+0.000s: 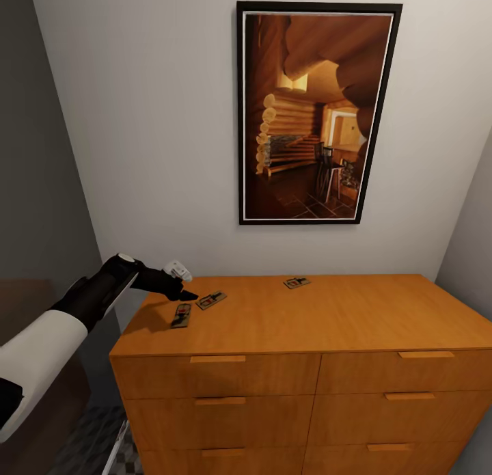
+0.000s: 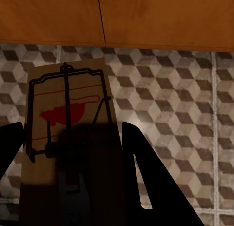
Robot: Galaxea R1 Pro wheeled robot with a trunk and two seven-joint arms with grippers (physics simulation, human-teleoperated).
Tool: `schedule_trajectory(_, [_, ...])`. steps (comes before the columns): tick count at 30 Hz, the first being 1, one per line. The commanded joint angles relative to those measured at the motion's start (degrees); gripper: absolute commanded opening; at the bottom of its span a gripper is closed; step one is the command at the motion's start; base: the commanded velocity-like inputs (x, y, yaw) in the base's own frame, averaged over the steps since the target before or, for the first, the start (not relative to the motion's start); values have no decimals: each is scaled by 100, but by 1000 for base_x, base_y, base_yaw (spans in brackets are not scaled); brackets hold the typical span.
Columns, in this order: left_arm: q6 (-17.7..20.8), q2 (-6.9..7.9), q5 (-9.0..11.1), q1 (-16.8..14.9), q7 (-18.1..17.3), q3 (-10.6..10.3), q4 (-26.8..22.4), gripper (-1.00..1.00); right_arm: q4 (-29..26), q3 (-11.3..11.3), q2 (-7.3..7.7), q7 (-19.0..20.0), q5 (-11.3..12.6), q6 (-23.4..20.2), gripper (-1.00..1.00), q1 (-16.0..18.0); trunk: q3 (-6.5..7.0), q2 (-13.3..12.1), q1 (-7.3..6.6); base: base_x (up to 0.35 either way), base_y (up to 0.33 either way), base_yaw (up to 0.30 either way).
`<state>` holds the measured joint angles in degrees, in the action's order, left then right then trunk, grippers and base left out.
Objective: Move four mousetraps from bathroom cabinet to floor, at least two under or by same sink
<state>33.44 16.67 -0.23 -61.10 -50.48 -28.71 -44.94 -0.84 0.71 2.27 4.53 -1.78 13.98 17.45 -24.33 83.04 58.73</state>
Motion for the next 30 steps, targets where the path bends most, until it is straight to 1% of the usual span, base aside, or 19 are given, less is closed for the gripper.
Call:
schedule_trajectory(1, [23,4,-2,-4,-13,-11,6,100,5,3,2,11,-15,19,-100,4,-7,4,0,0,0,0])
schedule_trajectory(17, [-22,-7,-4,-7,-14,-11,56,100,5,7,-6,13,-15,25,-100,4,-7,4,0,64,0,0])
schedule_trajectory(21, [-22,-42,-4,-7,-14,-11,56,100,5,7,-7,8,-15,23,-100,4,-10,4,0,7,0,0])
schedule_trajectory(25, [-22,-80,-9,-7,-14,-11,62,100,6,8,-7,-6,-15,18,-100,4,-30,4,0,2,0,0])
schedule_trajectory(30, [-22,-90,-11,-7,-14,-11,61,100,5,8,-7,-13,-15,17,-100,4,-69,4,0,0,0,0])
